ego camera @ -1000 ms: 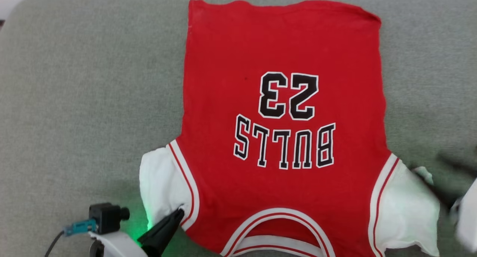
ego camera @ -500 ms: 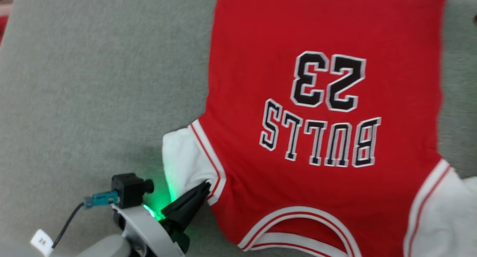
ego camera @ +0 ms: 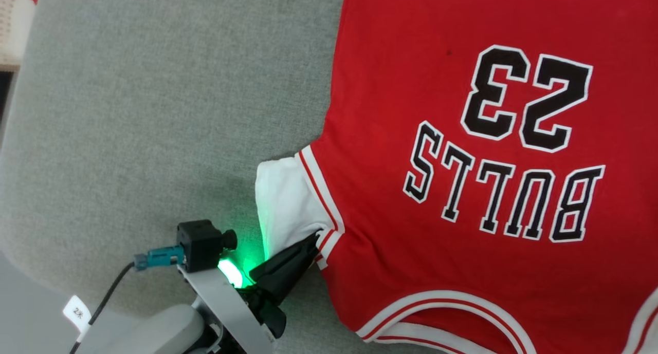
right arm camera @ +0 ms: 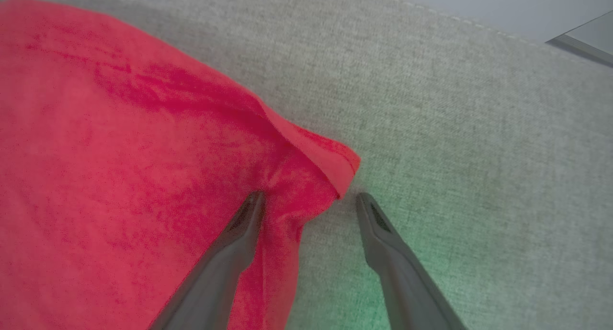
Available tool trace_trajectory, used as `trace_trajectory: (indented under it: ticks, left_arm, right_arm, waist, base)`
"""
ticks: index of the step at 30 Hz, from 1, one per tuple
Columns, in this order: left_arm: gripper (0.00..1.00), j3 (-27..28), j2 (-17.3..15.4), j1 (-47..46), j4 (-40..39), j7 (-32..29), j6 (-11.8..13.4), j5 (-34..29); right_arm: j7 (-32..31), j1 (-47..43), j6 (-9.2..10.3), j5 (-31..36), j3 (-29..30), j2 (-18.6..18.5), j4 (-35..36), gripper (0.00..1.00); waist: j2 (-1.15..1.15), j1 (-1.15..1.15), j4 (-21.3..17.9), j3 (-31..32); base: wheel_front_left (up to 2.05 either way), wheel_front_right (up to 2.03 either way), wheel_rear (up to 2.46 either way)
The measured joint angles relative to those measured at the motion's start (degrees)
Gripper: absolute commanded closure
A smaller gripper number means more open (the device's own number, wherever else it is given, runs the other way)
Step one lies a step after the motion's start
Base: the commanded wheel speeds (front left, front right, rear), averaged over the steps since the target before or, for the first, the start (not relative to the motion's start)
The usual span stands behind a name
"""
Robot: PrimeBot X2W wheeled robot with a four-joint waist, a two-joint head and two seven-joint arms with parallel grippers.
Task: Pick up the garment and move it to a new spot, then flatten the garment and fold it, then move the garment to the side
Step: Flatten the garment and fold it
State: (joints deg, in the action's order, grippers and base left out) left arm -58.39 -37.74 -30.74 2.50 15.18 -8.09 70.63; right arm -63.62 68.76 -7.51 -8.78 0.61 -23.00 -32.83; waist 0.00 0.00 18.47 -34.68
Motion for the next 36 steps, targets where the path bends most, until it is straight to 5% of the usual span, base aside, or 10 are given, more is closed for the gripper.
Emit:
trace_trajectory:
  ticks: [2, 3, 4, 5, 13, 18, 28, 36]
  left_arm:
    - [1.0, -0.23, 0.01, -0.41, -0.12, 0.07, -0.04, 0.07]
    - [1.0, -0.33, 0.0, -0.52, -0.18, 0.16, -0.07, 0.09]
    - [1.0, -0.43, -0.03, -0.59, -0.21, 0.23, -0.08, 0.14]
    - [1.0, -0.53, -0.08, -0.63, -0.22, 0.23, -0.08, 0.21]
    - [1.0, 0.65, 0.4, 0.14, 0.43, 0.14, 0.0, 0.86]
    - [1.0, 3.44, 0.36, 2.89, 1.74, -0.01, 0.15, 0.89]
    - [1.0, 9.47, -1.93, 10.15, 2.89, -0.04, 0.54, -0.18]
    - [1.0, 12.88, -2.98, 14.39, 2.12, -0.04, 0.54, -1.68]
  right_arm:
    - [-0.01, 1.18, 0.01, 0.22, 0.46, -0.01, -1.04, 0.0]
    - [-0.21, 1.58, 0.02, 0.29, 0.6, 0.12, -1.42, 0.08]
    - [-0.41, 1.94, 0.05, 0.29, 0.56, 0.18, -1.71, 0.65]
    - [-0.42, 2.21, 0.05, 0.27, 0.4, 0.23, -1.89, 1.0]
    - [5.28, 0.83, 0.04, -2.44, 0.6, 1.25, -3.12, 1.0]
    - [6.32, -4.6, 0.04, -8.72, -4.34, -1.41, 0.63, 1.0]
    - [1.46, -29.01, 0.03, -25.01, -7.02, -11.44, 23.32, 1.0]
    - [-1.8, -53.82, 0.03, -27.92, 0.2, -10.46, 41.3, 1.0]
  waist:
    - [0.0, 0.0, 0.42, -0.63]
    - [0.0, 0.0, 0.54, -0.88]
    - [0.0, 0.0, 0.59, -1.05]
    - [0.0, 0.0, 0.54, -1.1]
    - [0.0, 0.0, -0.29, 0.44]
    - [0.0, 0.0, -1.36, 3.05]
    - [0.0, 0.0, -4.54, 10.38]
    - [0.0, 0.0, -8.54, 14.74]
  base:
    - [0.0, 0.0, 0.0]
    - [0.0, 0.0, 0.0]
    - [0.0, 0.0, 0.0]
    - [0.0, 0.0, 0.0]
    - [0.0, 0.0, 0.0]
    - [0.0, 0.0, 0.0]
    - [0.0, 0.0, 0.0]
    - [0.0, 0.0, 0.0]
